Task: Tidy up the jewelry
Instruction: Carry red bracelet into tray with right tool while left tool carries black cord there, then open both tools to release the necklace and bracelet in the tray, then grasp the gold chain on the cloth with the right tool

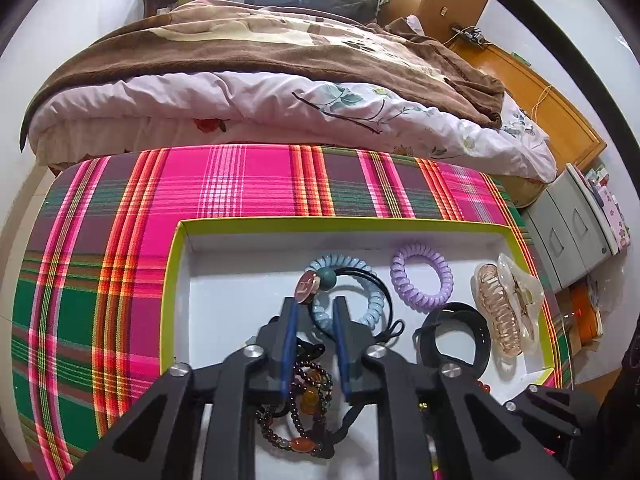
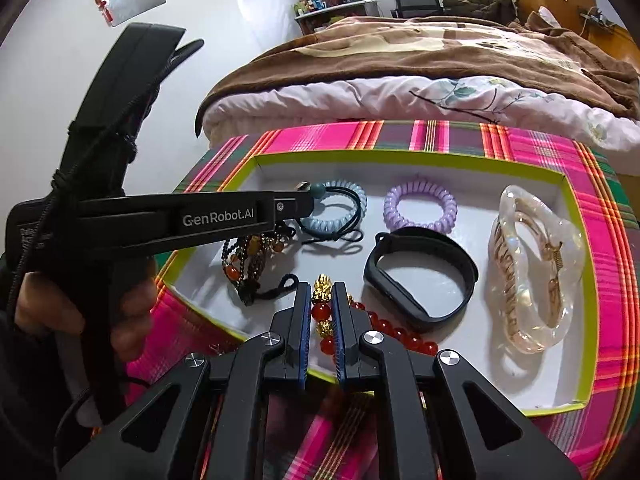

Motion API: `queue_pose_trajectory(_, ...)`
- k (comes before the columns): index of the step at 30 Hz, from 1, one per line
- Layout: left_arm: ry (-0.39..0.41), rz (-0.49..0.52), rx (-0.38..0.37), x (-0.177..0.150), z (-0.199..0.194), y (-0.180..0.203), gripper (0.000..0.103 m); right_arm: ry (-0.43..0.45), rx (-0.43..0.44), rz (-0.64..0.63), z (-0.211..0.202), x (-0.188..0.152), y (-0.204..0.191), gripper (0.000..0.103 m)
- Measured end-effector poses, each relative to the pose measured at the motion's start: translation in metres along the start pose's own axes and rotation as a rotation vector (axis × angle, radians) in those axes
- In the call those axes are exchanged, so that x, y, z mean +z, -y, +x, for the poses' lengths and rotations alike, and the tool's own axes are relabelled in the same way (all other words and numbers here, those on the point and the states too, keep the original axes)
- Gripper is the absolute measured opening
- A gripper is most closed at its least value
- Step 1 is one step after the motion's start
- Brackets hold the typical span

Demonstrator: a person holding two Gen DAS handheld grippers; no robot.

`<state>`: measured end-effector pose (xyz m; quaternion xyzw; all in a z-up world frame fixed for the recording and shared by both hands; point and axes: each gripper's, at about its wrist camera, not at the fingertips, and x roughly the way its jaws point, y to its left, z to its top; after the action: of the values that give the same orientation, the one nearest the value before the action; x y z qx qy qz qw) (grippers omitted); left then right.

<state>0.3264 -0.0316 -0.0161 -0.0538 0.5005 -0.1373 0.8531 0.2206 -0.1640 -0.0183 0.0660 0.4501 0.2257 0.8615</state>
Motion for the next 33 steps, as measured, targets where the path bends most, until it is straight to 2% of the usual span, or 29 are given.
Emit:
queue_pose_trajectory(1,-0.002,0.001,-0.002,0.0,0.0,0.0,0.032,-0.003,0.0,0.002,0.001,0.0,0.001,0.01)
queue_pose_trajectory(3,0.0,0.0,-0.008,-0.001,-0.001,0.001,0.038,-0.006,0.005,0.007,0.001,0.0,0.001,0.011)
queue_pose_trajectory(8,0.003,0.0,-0.013,-0.002,-0.006,0.002,0.044,0.007,0.005,0.008,-0.005,-0.002,0.0,0.015)
queue_pose_trajectory(12,0.02,0.004,-0.021,-0.004,-0.016,0.004,0.056,0.021,-0.003,0.01,-0.013,-0.004,-0.002,0.018)
queue_pose_trajectory(18,0.036,0.004,-0.025,-0.01,-0.035,0.003,0.057,0.056,-0.017,0.009,-0.033,-0.01,-0.006,0.022)
queue_pose_trajectory(22,0.062,0.007,-0.024,-0.016,-0.054,0.0,0.061,0.073,-0.025,0.03,-0.046,-0.015,-0.004,0.023)
queue_pose_trajectory(31,0.113,0.0,-0.028,-0.048,-0.099,-0.01,0.062,0.068,-0.005,-0.012,-0.059,-0.037,-0.023,0.024)
queue_pose_trajectory(33,0.121,-0.009,-0.02,-0.059,-0.108,-0.015,0.063,0.058,0.001,-0.034,-0.057,-0.043,-0.031,0.027)
